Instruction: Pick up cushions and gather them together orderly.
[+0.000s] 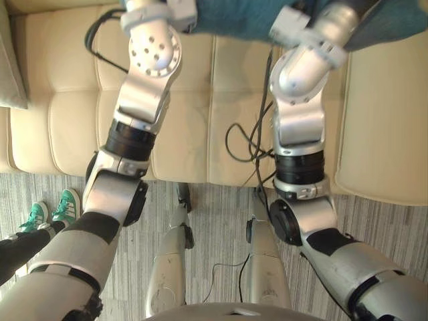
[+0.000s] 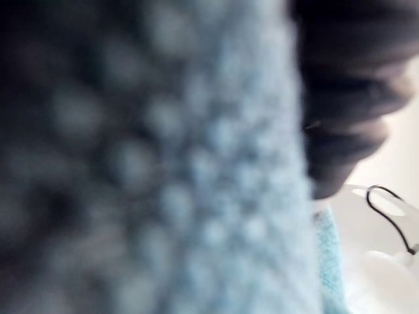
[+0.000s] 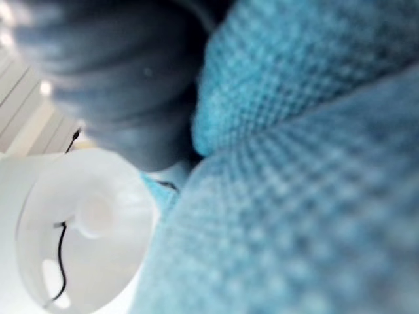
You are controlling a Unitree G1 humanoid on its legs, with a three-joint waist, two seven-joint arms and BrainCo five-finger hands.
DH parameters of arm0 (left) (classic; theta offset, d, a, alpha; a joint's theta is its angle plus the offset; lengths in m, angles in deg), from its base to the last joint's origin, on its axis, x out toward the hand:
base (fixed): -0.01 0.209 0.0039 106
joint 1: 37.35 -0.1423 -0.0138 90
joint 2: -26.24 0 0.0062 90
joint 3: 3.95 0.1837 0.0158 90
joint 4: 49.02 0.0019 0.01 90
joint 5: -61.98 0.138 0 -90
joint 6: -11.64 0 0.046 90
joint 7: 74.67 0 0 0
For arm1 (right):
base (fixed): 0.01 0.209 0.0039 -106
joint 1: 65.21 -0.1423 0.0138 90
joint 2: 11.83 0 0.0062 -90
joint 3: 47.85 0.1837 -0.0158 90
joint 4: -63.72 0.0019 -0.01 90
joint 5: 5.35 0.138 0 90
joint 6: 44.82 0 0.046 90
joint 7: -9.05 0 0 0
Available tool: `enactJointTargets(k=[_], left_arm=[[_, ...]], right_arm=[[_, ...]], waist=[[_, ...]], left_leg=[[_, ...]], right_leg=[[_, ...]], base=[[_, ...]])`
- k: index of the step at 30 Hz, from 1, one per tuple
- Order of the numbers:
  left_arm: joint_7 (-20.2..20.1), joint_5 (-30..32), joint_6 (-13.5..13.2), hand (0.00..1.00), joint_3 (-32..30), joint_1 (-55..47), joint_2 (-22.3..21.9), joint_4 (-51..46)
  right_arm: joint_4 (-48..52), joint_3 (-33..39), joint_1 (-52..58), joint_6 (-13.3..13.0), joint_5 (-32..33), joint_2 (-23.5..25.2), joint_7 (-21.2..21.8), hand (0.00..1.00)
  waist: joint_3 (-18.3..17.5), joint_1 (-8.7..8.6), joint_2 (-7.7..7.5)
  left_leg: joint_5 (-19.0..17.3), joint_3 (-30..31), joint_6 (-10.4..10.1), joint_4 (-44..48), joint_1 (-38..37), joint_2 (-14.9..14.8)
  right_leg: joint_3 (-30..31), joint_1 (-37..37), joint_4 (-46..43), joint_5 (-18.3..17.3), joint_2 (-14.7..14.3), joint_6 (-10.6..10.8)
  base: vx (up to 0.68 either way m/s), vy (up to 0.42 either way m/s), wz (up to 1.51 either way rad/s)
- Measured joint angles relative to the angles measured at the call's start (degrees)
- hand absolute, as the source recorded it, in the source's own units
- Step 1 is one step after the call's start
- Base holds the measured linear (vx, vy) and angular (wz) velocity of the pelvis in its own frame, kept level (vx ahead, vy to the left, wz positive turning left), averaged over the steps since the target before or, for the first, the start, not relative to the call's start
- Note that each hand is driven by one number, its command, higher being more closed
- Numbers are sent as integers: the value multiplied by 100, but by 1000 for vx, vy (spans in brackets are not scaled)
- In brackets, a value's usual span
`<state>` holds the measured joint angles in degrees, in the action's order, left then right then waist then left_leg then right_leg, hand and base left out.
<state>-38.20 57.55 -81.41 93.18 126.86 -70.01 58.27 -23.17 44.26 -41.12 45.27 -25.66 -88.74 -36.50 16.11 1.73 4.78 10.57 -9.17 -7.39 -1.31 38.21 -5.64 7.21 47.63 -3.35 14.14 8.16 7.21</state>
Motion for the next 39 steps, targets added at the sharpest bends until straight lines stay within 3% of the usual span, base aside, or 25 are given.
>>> enactJointTargets(k=[4,7,14,20,23,30,36,39], left_arm=[[61,-92,100,0,-313,242,-215,432],[58,-227,259,0,-681,298,-262,695],[-65,-352,301,0,-1461,252,-239,840],[-44,-726,319,0,-2048,-758,-230,783],[-43,-898,310,0,-2050,-1423,-258,543],[-57,-1047,193,0,-2045,-1852,0,65],[-399,-1072,39,0,-2045,-2476,312,-466],[-699,-1115,-87,0,-2043,-3265,447,-1023]], right_arm=[[-417,180,-561,44,97,-164,-135,0],[-1020,263,-1037,94,556,-297,-56,0],[-1412,252,-1017,90,1183,-481,560,0],[-1080,245,-70,66,1602,-349,1053,0],[-795,236,268,-124,1786,-338,1176,0],[-508,256,787,-170,1989,-374,1263,0],[51,543,1847,-169,2249,-551,1450,0],[680,594,2809,-229,2283,-922,1707,0]], waist=[[35,-9,41],[219,6,94],[590,-7,115],[910,-108,106],[912,-144,102],[996,-115,-38],[1034,-241,-103],[1033,-268,-104]], left_leg=[[191,-45,-28,-279,206,-36],[252,-120,-31,-309,382,-86],[462,-195,-98,-309,1037,-243],[496,-210,-140,-310,1104,-304],[495,-208,-140,-310,1028,-293],[494,-345,-139,-309,760,-246],[457,-325,-89,-309,81,-272],[285,-328,-15,-162,-319,-281]], right_leg=[[-15,331,3,7,-46,-7],[-32,506,18,6,-76,-7],[-157,1113,-10,89,-229,-113],[-135,1259,-196,36,-315,-142],[-122,1286,-472,-153,-331,-142],[16,1323,-931,-317,-342,-135],[-28,778,-1243,-511,-341,-163],[-41,356,-1371,-756,-337,-145]], base=[[-10,-17,-2],[-3,-10,2],[-1,-27,3],[2,-22,-2],[-2,-14,7],[-1,-34,-3],[12,-47,-3],[49,-44,-1]])
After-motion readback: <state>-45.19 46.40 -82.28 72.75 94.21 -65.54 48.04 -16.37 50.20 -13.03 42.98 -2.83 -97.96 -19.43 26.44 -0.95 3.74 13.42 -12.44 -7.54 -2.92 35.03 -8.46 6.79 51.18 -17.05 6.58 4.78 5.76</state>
